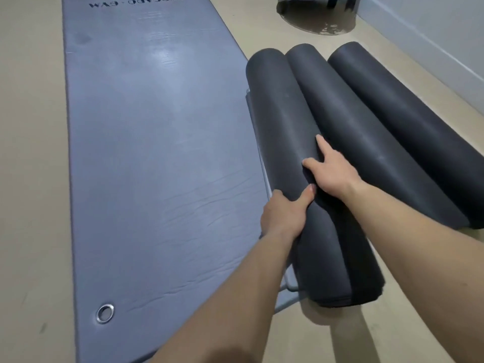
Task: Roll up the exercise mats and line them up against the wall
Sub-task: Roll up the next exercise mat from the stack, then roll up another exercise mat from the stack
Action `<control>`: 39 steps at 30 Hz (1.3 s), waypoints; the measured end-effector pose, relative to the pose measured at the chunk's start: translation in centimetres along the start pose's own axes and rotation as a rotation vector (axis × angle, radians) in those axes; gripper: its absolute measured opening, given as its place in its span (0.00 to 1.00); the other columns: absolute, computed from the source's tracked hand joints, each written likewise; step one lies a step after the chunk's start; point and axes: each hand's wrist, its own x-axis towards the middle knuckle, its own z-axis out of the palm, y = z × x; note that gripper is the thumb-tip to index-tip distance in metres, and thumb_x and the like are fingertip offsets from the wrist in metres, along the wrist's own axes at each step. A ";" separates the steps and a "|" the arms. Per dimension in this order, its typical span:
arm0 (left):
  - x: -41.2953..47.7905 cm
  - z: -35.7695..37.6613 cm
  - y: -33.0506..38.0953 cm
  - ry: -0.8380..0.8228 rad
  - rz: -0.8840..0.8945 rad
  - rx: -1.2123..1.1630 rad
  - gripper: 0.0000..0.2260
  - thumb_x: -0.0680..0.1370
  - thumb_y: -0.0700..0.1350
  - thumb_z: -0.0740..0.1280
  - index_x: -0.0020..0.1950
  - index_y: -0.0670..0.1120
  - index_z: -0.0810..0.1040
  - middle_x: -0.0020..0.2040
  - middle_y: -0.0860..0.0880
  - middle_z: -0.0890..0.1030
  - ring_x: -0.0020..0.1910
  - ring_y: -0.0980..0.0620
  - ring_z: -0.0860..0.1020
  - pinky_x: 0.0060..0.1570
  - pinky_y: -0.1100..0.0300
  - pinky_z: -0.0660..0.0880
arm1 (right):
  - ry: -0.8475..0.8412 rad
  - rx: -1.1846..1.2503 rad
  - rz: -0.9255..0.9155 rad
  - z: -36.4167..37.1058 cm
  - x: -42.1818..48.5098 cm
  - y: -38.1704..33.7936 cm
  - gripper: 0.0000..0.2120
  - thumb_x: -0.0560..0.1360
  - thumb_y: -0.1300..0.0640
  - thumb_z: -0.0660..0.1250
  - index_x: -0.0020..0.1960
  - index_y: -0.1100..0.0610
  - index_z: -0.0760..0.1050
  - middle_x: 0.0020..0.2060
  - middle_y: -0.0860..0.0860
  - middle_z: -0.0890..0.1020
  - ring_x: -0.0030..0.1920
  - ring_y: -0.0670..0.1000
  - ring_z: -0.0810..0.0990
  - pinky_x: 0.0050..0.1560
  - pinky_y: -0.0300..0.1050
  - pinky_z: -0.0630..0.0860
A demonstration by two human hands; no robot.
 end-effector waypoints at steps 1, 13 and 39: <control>0.9 1.2 0.6 -0.015 -0.002 0.009 0.34 0.70 0.76 0.65 0.61 0.48 0.75 0.58 0.48 0.81 0.56 0.42 0.80 0.59 0.45 0.77 | 0.051 -0.065 -0.029 0.0 0.8 0.1 0.33 0.81 0.45 0.59 0.83 0.38 0.51 0.80 0.54 0.63 0.74 0.63 0.69 0.70 0.58 0.69; 6.9 3.4 1.0 -0.176 0.175 -0.004 0.13 0.79 0.47 0.70 0.38 0.47 0.72 0.35 0.48 0.76 0.39 0.41 0.77 0.48 0.38 0.82 | 0.276 -0.575 -0.205 1.1 1.6 3.6 0.40 0.78 0.30 0.59 0.82 0.36 0.41 0.83 0.55 0.47 0.79 0.66 0.56 0.72 0.63 0.63; -0.6 -10.3 -11.6 -0.010 0.507 1.015 0.35 0.76 0.67 0.60 0.80 0.52 0.66 0.83 0.51 0.61 0.81 0.45 0.57 0.77 0.44 0.61 | 0.368 -0.617 -0.540 10.5 -1.1 7.5 0.21 0.75 0.51 0.69 0.66 0.56 0.76 0.65 0.59 0.76 0.59 0.64 0.75 0.56 0.59 0.73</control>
